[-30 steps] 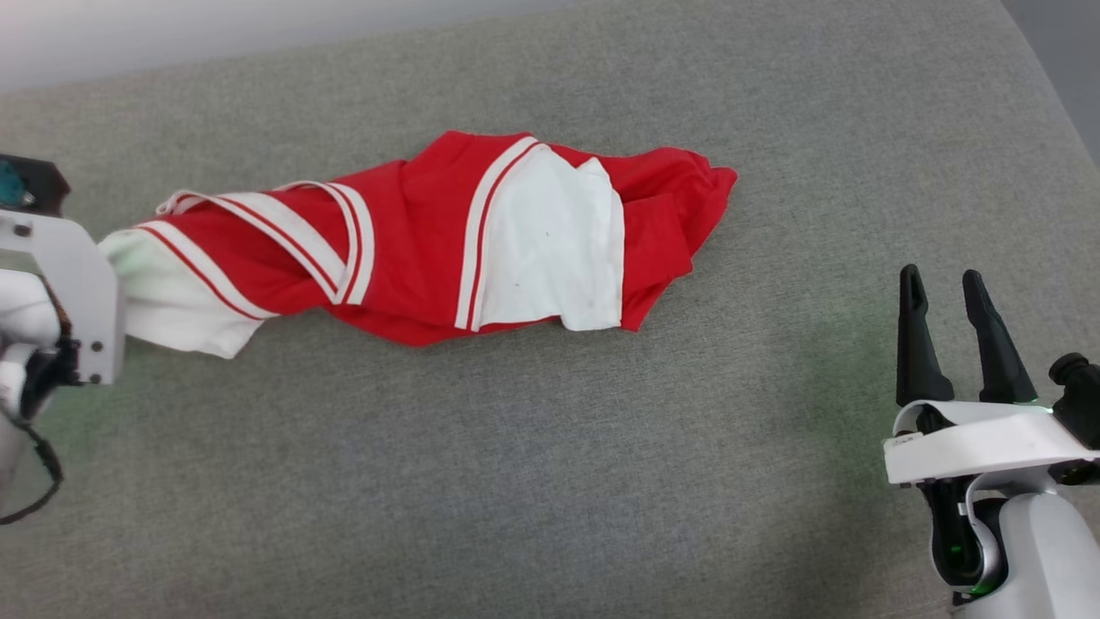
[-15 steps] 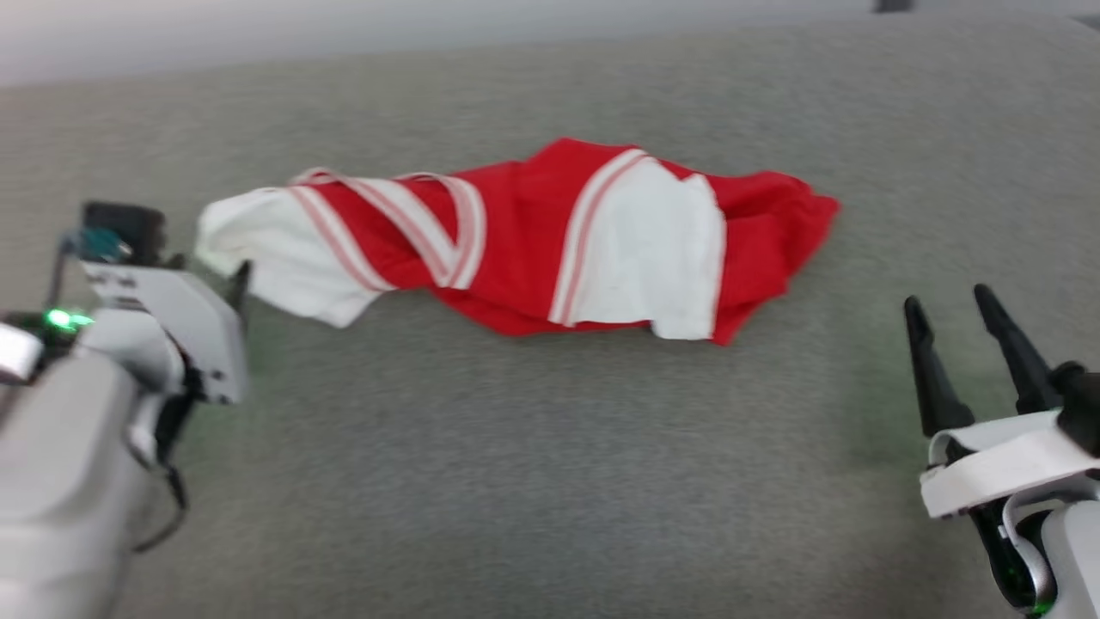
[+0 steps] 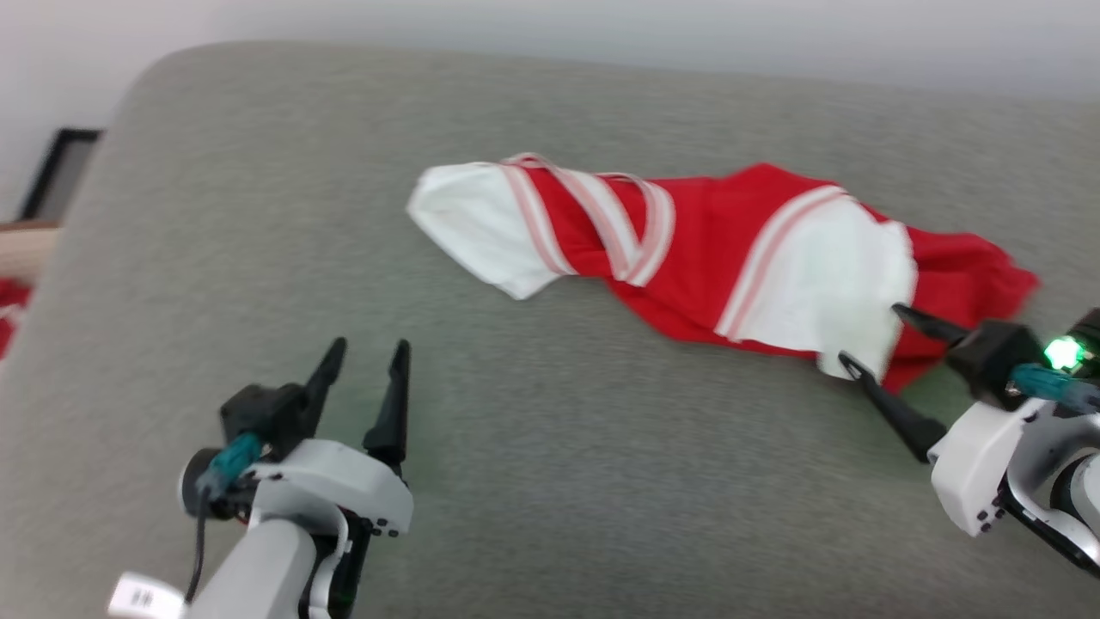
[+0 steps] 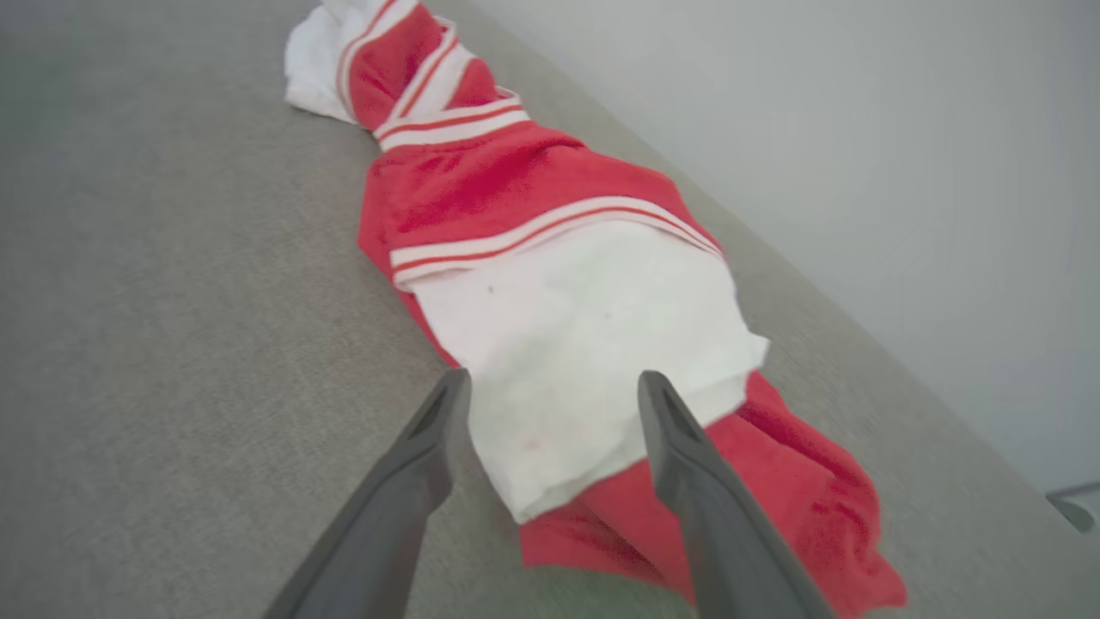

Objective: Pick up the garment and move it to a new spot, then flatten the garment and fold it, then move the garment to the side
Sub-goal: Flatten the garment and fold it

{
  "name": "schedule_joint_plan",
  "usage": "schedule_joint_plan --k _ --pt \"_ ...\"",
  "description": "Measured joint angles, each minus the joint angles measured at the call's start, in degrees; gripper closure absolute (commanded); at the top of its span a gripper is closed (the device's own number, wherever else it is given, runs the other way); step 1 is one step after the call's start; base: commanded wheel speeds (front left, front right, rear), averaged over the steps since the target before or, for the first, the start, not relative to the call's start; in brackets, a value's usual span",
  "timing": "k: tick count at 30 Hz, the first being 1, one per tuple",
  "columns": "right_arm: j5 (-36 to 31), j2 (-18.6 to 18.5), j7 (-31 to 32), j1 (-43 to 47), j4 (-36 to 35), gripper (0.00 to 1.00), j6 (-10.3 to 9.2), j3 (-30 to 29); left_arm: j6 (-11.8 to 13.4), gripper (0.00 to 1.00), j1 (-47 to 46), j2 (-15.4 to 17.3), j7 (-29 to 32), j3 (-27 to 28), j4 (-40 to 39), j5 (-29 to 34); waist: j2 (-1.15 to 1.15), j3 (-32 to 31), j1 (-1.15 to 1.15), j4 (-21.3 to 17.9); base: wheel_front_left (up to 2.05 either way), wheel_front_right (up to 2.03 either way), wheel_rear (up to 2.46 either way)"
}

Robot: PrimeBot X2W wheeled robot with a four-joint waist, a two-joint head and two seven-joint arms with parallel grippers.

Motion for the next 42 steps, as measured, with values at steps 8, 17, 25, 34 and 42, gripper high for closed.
schedule_joint_plan --k 8,17,25,34,42 --pt "3.6 -10.0 12.4 -11.1 -6.4 0.00 0.00 18.3 1.2 0.00 12.1 -7.8 -0.3 11.5 -13.9 9.1 0.00 -0.5 0.00 7.3 0.00 0.00 0.00" --pt "0.6 -16.8 15.9 -22.2 -6.5 0.00 0.00 31.6 -3.9 0.00 15.6 -13.9 -0.3 17.7 -16.5 14.9 0.00 0.7 0.00 11.9 0.00 0.00 0.00" --pt "-0.5 -17.6 16.7 -26.4 -6.0 0.00 0.00 35.5 -7.7 0.00 15.1 -16.4 -0.3 20.0 -16.0 15.9 0.00 3.2 0.00 11.6 0.00 0.00 0.00" --pt "-3.9 -16.3 14.1 -27.8 -3.7 1.00 0.00 36.2 -9.6 0.00 13.4 -16.8 -0.3 20.6 -14.9 12.9 0.00 4.7 0.00 10.5 0.00 0.00 0.00" --pt "0.5 -14.9 8.5 -28.1 1.4 1.00 0.01 30.4 -9.7 0.00 13.5 -16.8 -0.3 20.2 -15.0 12.1 0.00 4.4 0.00 9.4 0.00 0.00 0.00"
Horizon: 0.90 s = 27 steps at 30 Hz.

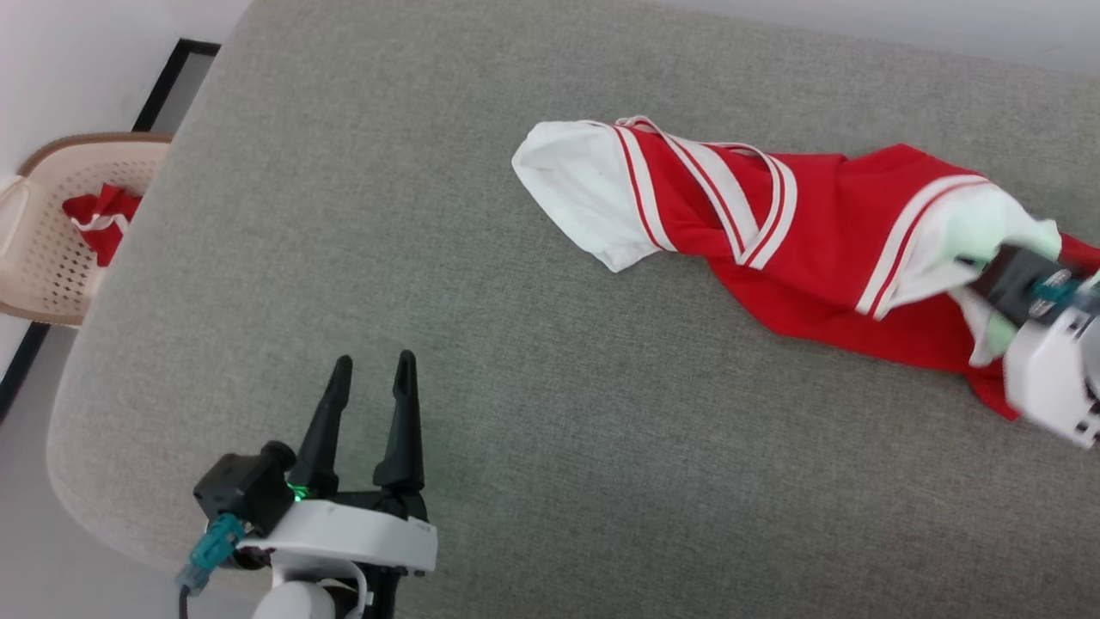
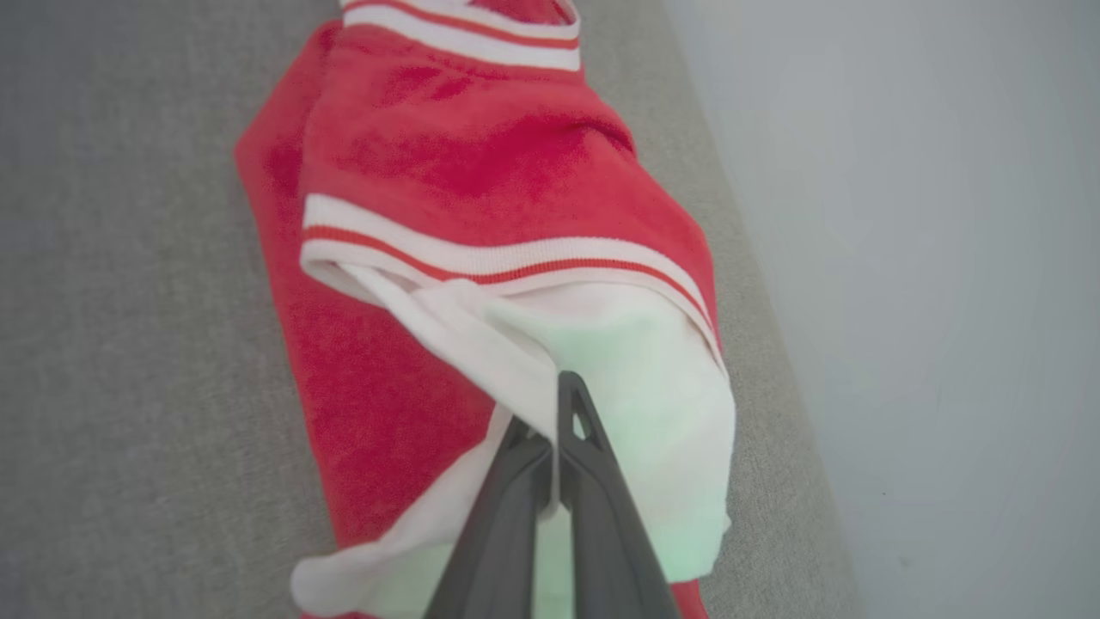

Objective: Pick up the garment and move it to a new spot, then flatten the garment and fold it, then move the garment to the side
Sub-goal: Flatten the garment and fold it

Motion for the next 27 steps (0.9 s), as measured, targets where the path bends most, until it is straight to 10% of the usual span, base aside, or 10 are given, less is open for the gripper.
schedule_joint_plan --k 17,27 --pt "17.2 -4.3 -0.9 15.6 4.7 1.00 -0.01 -39.6 -0.4 0.00 0.9 0.0 0.0 -0.5 -0.2 0.3 0.00 -0.5 0.00 -2.5 0.00 0.00 0.00" --pt "15.0 2.6 5.8 21.7 12.3 1.00 0.00 -59.7 -1.1 0.00 -1.4 0.0 0.0 -2.0 -0.1 0.4 0.00 1.9 0.00 -2.3 0.00 0.00 0.00"
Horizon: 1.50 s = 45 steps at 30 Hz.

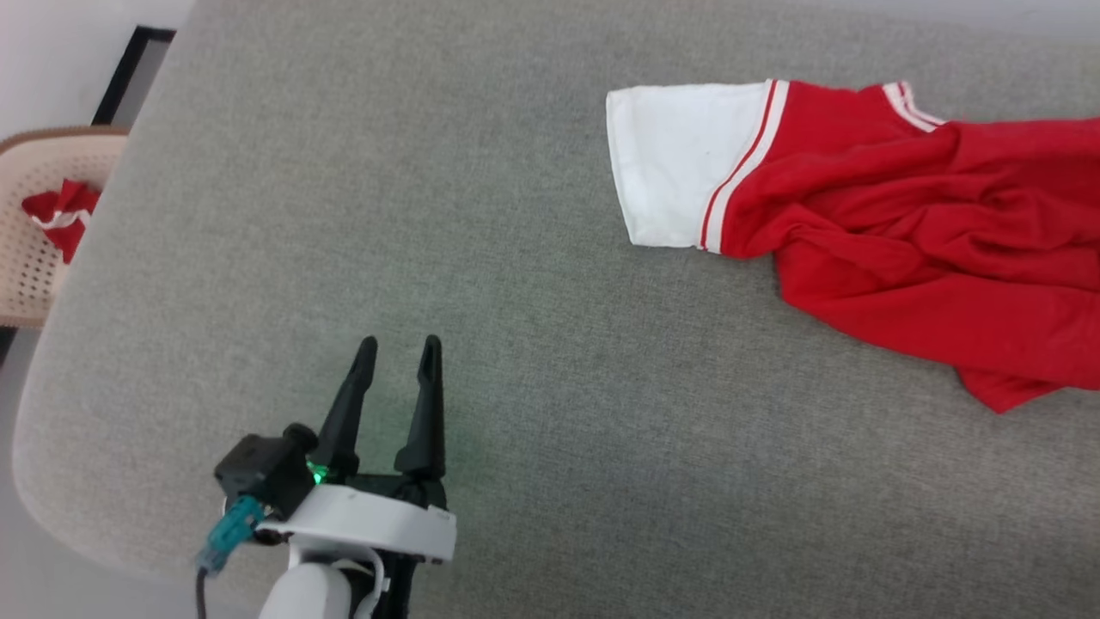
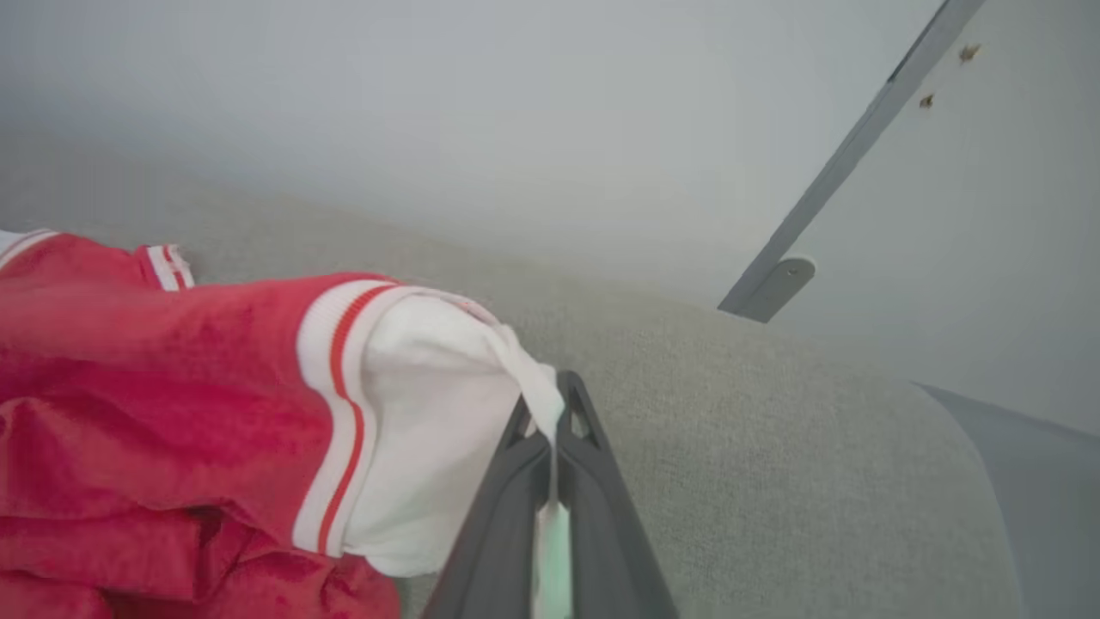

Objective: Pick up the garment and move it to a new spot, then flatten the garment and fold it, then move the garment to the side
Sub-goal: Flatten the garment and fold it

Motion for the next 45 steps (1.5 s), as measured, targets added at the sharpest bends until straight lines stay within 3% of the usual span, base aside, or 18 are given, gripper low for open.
schedule_joint_plan --k 7,14,15,16,17,25,29,33,39,43,45 --pt "-8.2 4.4 2.8 -7.1 14.8 1.00 0.00 -2.9 -0.5 0.00 -3.6 0.0 0.0 -2.1 0.9 -0.1 0.00 3.3 0.00 1.5 0.00 0.00 0.00" --pt "-16.4 7.4 -2.6 -11.9 24.8 1.00 -0.01 -4.0 -0.9 0.00 -5.8 0.0 0.0 -3.3 2.3 0.7 0.00 6.1 0.00 3.4 0.00 0.00 0.00" --pt "-16.7 8.0 -3.6 -12.3 25.5 0.62 -0.01 -3.9 -1.0 0.00 -6.2 0.0 0.0 -3.3 2.6 1.5 0.00 6.3 0.00 3.4 0.00 0.00 0.00" --pt "-17.0 8.6 -5.0 -12.5 25.9 0.09 -0.01 -3.8 -1.0 0.00 -6.7 0.1 0.0 -3.3 2.8 2.2 0.00 6.4 0.00 3.2 0.00 0.00 0.00" --pt "-17.3 8.9 -6.4 -12.6 26.1 0.00 -0.01 -3.6 -1.1 0.00 -7.3 0.3 0.0 -3.3 3.0 2.8 0.00 6.5 0.00 3.0 0.00 0.00 0.00" --pt "-15.8 10.9 -19.4 -8.6 22.7 0.00 -0.01 -3.7 -1.6 0.00 -16.6 8.6 1.6 -4.9 3.5 5.5 0.00 5.8 0.00 -1.4 0.00 0.00 0.00" --pt "-11.1 13.5 -25.3 -3.8 15.2 0.00 0.00 -3.5 -1.7 0.00 -23.8 14.6 7.2 -7.9 2.9 4.3 0.00 5.0 0.00 -5.3 0.00 0.00 0.00" --pt "-6.6 17.4 -29.2 1.8 6.0 0.00 -0.01 -3.7 -1.8 0.00 -31.0 19.6 14.1 -13.3 4.1 -0.8 0.00 4.7 0.00 -9.6 0.00 0.00 0.00" --pt "-5.0 22.5 -30.6 7.9 -6.1 0.00 -0.01 -5.0 -1.8 0.00 -41.6 24.6 28.5 -19.1 12.4 -15.1 0.00 4.7 0.00 -16.4 0.00 0.00 0.00" --pt "-6.0 24.6 -29.8 10.3 -11.4 0.00 -0.01 -6.6 -1.7 0.00 -46.9 25.5 44.4 -19.3 22.5 -23.8 0.00 5.0 0.00 -20.4 0.00 0.00 0.00" --pt "-6.8 25.4 -29.0 11.1 -13.2 0.00 -0.01 -7.3 -0.1 0.00 -49.2 25.5 52.3 -18.8 27.2 -26.8 0.00 5.2 0.00 -22.3 0.00 0.00 0.00"
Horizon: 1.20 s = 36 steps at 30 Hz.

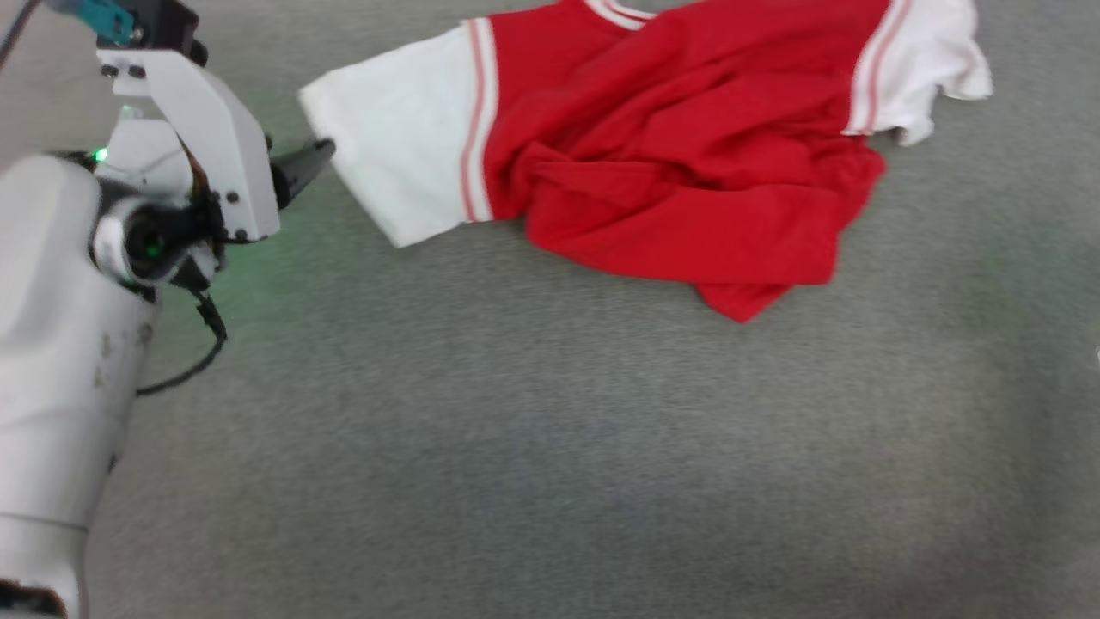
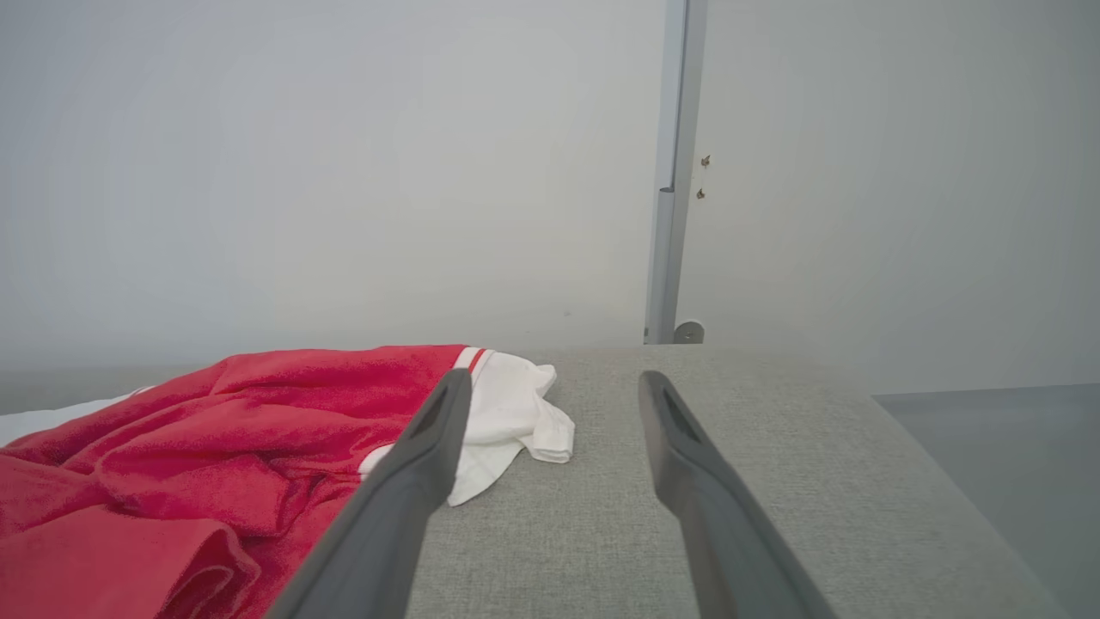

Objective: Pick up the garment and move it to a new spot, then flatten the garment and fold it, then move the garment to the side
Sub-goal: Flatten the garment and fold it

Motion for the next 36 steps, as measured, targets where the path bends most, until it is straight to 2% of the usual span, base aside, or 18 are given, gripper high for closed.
schedule_joint_plan --k 2,5,9,11,12,14,20,24,28,33,34,35,36 --pt "-1.3 0.4 0.5 0.8 -1.5 0.00 0.00 -0.4 1.1 0.00 -2.0 -0.2 6.2 0.1 2.9 -1.9 0.00 0.2 0.00 -1.7 0.00 0.00 0.00" --pt "-2.7 1.8 1.4 1.3 -4.4 0.00 0.00 -0.7 3.6 0.00 -4.5 -1.4 12.0 2.2 5.7 -6.4 0.00 0.7 0.00 -3.8 0.00 0.00 0.00" --pt "-4.0 2.3 2.6 2.2 -8.1 0.00 0.00 -2.3 4.4 0.00 -6.6 -1.1 17.0 1.0 6.6 -6.5 0.00 1.9 0.00 -5.5 0.00 0.00 0.00" --pt "-4.6 3.1 3.3 2.2 -9.8 0.00 0.00 -2.4 3.9 0.00 -7.0 -1.0 17.7 0.7 6.5 -6.4 0.00 2.6 0.00 -5.9 0.00 0.00 0.00" --pt "-4.9 3.3 3.6 2.2 -10.6 0.00 0.00 -2.5 3.9 0.43 -7.1 -1.2 17.5 0.8 6.5 -6.7 0.00 2.9 0.00 -6.0 0.00 0.00 0.00" --pt "-5.5 3.6 4.2 2.2 -11.5 0.00 0.00 -2.9 3.3 1.00 -7.2 -1.5 16.9 0.8 6.5 -6.7 0.00 3.2 0.00 -6.0 0.00 0.00 0.00" --pt "-6.5 3.9 5.5 3.4 -12.5 0.00 0.00 -3.9 2.3 1.00 -6.1 -0.1 14.6 0.5 7.0 -6.0 0.00 2.4 0.00 -4.6 0.00 0.00 0.00" --pt "-6.6 4.0 6.0 4.5 -12.7 0.00 0.00 -4.2 3.0 1.00 -4.1 3.7 12.2 1.4 7.4 -5.0 0.00 1.2 0.00 -3.2 0.00 0.00 0.00" --pt "-6.6 4.0 6.6 5.1 -13.0 0.00 0.00 -4.2 3.4 1.00 -2.4 6.2 10.9 1.8 7.0 -4.2 0.00 0.3 0.00 -2.0 0.00 0.00 0.00" --pt "-6.6 3.7 7.2 5.3 -13.1 0.00 0.00 -4.0 3.3 1.00 -1.2 6.3 6.4 2.8 4.8 -4.2 0.00 -0.1 0.00 -1.0 0.00 0.00 0.00" --pt "-6.6 3.6 7.3 5.3 -13.1 0.00 0.00 -3.9 3.2 0.59 -1.0 6.0 5.1 2.7 4.2 -3.8 0.00 -0.2 0.00 -0.8 0.00 0.00 0.00" --pt "-6.5 3.4 7.7 5.4 -13.0 0.00 0.00 -3.7 3.2 0.03 -0.7 5.7 3.7 2.6 3.8 -3.4 0.00 -0.2 0.00 -0.6 0.00 0.00 0.00" --pt "-6.5 3.2 8.0 5.4 -13.0 0.00 0.00 -3.5 3.2 0.00 -0.4 5.6 2.5 2.5 3.6 -2.9 0.00 -0.3 0.00 -0.4 0.00 0.00 0.00"
